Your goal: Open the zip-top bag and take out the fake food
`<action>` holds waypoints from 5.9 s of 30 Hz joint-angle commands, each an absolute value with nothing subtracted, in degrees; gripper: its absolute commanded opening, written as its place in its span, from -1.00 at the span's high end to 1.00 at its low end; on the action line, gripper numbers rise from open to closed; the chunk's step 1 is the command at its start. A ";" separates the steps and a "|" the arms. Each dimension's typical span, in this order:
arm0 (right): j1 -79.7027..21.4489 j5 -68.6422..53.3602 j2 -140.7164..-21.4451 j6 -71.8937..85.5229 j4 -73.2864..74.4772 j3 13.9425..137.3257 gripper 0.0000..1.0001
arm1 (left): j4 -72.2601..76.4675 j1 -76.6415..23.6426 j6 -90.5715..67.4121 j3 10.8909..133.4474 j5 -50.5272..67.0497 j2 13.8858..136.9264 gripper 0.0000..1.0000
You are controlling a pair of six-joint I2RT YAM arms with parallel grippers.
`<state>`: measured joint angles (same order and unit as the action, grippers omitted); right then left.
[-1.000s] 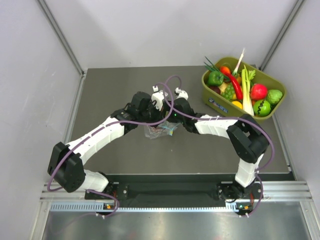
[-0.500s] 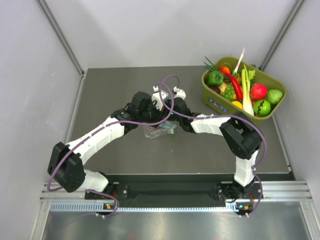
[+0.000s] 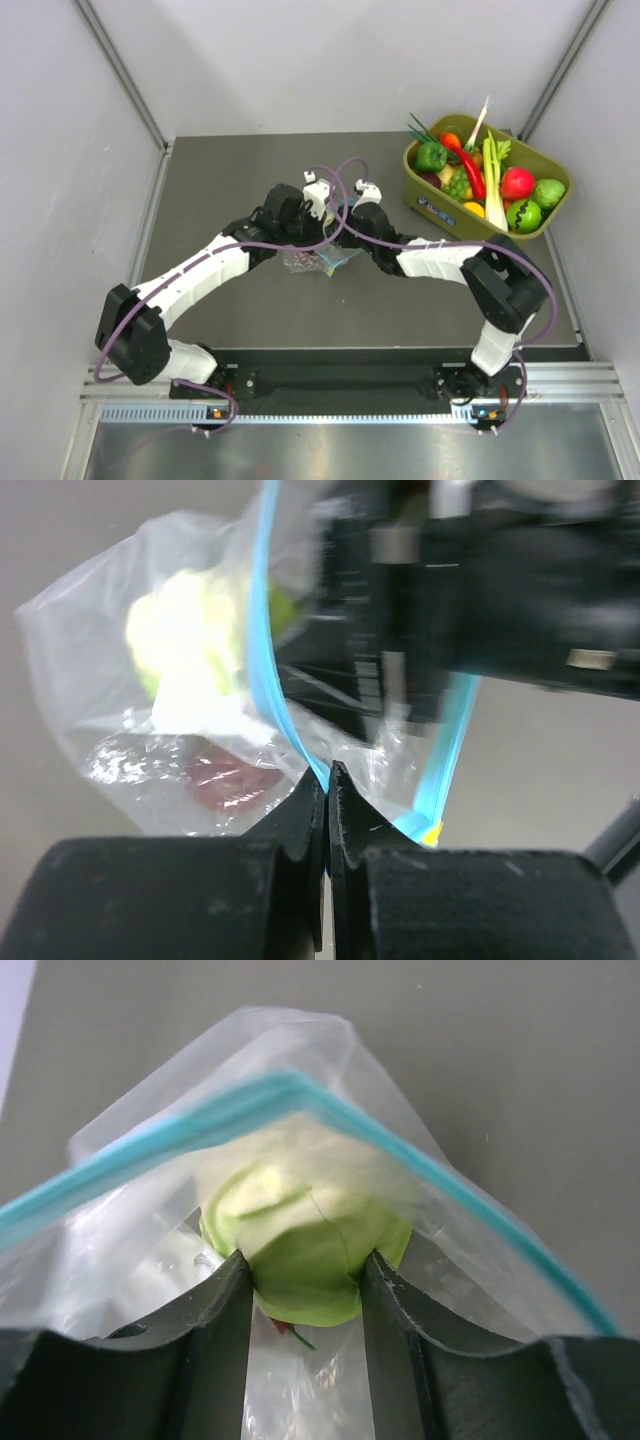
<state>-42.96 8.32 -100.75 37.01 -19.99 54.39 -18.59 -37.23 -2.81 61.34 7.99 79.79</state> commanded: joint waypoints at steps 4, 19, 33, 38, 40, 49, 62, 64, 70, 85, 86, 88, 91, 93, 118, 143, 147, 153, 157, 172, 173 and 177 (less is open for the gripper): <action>-42.71 6.24 -89.67 34.19 -21.01 50.55 1.00 | -19.07 -37.18 -1.50 61.70 1.41 79.80 1.00; -42.63 1.66 -77.01 26.82 -6.51 47.20 1.00 | -19.60 -35.69 -1.05 61.70 -4.13 79.46 1.00; -42.19 -6.50 -63.47 20.04 -0.96 45.53 0.99 | -20.21 -34.54 -1.05 62.05 -4.40 81.65 1.00; -41.13 -12.91 -61.09 22.06 -6.05 44.12 1.00 | -20.21 -34.54 -0.97 62.05 -4.13 82.18 1.00; -40.70 -14.84 -60.21 23.64 -7.37 43.60 1.00 | -20.30 -34.54 -0.88 62.05 -3.69 82.27 1.00; -37.27 -17.22 -56.78 27.86 -13.52 41.49 1.00 | -19.95 -34.54 -1.05 61.96 -1.23 81.83 1.00; -26.82 -16.26 -50.98 31.12 -17.85 39.55 1.00 | -20.04 -34.63 -1.58 62.23 -0.26 81.47 1.00; -23.92 -17.40 -50.54 30.15 -16.79 41.57 1.00 | -20.13 -34.54 -1.58 62.31 1.39 81.47 1.00; -14.78 -20.91 -50.54 29.18 -15.29 43.95 1.00 | -20.30 -34.54 -1.67 62.40 1.23 81.21 1.00; 13.35 -23.30 -62.55 24.43 -12.21 51.32 1.00 | -20.30 -34.54 -1.58 62.40 2.90 81.04 1.00; 13.36 -22.25 -63.71 24.35 -13.17 51.68 1.00 | -20.22 -34.54 -1.58 62.49 2.99 80.95 1.00; 13.36 -21.54 -66.96 23.91 -14.32 53.34 1.00 | -20.21 -34.54 -1.49 62.49 3.08 80.95 1.00; 13.36 -21.18 -74.94 24.43 -16.87 59.04 1.00 | -20.22 -34.54 -1.41 62.49 3.16 80.77 1.00; 13.27 -21.09 -77.77 24.78 -18.19 61.51 1.00 | -20.30 -34.54 -1.41 62.40 3.08 80.77 1.00; 6.95 -19.52 -111.09 16.79 -1.68 88.95 1.00 | -20.30 -34.54 -1.14 62.32 2.81 81.39 1.00; 6.77 -12.75 -98.44 17.05 0.97 78.84 -0.43 | -20.48 -34.63 -1.14 62.67 3.95 80.42 1.00; 7.12 -11.95 -93.53 17.14 0.44 76.38 -0.49 | -20.48 -34.63 -1.14 62.67 3.96 80.24 1.00; 7.21 -12.83 -86.59 16.35 -0.70 74.45 -0.53 | -20.30 -34.63 -1.23 62.67 4.13 80.33 1.00; 7.21 -14.32 -80.26 16.26 -1.84 71.20 -0.55 | -20.39 -34.63 -1.23 62.67 4.22 80.33 1.00; -7.98 -27.40 -59.42 15.82 3.70 63.11 -0.45 | -19.43 -34.72 -1.14 62.14 5.71 79.37 1.00; -9.91 -29.07 -59.33 17.30 3.08 61.80 -0.43 | -19.42 -34.72 -1.14 62.14 5.80 79.45 1.00; -19.84 -34.54 -60.64 20.21 1.06 58.54 -0.36 | -18.99 -34.63 -1.49 62.05 7.03 79.72 1.00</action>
